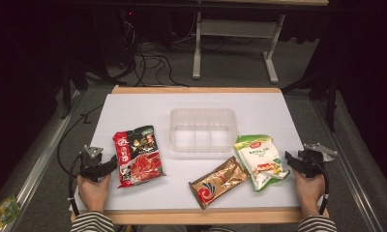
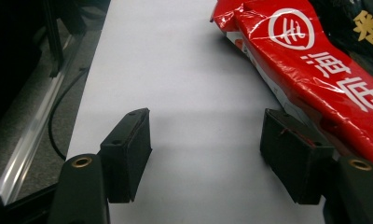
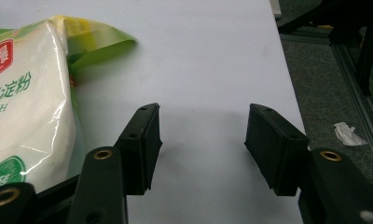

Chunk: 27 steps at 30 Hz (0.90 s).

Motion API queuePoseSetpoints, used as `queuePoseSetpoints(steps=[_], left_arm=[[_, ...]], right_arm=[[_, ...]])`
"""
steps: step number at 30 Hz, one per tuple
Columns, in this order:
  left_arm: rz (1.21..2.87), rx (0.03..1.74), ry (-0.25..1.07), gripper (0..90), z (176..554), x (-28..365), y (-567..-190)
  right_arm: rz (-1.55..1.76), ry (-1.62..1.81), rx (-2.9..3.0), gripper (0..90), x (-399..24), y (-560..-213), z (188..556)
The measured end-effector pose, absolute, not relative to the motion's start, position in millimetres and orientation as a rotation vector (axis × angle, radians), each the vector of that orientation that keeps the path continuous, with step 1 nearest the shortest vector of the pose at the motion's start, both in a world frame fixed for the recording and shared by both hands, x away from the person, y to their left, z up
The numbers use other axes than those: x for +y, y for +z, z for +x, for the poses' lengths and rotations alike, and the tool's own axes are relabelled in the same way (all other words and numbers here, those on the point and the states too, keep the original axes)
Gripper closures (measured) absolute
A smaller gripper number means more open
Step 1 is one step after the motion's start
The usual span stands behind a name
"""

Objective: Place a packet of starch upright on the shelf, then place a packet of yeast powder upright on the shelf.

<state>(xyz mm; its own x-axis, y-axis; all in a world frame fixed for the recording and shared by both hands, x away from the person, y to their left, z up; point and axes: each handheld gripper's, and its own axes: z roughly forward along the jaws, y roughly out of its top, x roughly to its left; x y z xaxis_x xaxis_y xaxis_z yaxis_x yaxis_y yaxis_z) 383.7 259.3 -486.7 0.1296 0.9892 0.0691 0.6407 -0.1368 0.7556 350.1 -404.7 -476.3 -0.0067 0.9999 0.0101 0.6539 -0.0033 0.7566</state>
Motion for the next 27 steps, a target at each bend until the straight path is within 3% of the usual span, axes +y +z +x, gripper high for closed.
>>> queuePoseSetpoints(steps=[12,16,27], left_arm=[[1.852,1.564,0.805,34.1,382.8,258.1,-486.4],[1.854,1.556,0.817,34.2,382.5,257.2,-486.7],[1.858,1.547,0.82,34.1,381.9,256.7,-486.6]], right_arm=[[1.735,0.797,1.716,45.3,-406.2,-476.6,351.0],[1.725,0.775,1.686,40.4,-404.1,-476.1,349.5],[1.718,0.9,1.702,44.6,-411.2,-474.3,346.9]])
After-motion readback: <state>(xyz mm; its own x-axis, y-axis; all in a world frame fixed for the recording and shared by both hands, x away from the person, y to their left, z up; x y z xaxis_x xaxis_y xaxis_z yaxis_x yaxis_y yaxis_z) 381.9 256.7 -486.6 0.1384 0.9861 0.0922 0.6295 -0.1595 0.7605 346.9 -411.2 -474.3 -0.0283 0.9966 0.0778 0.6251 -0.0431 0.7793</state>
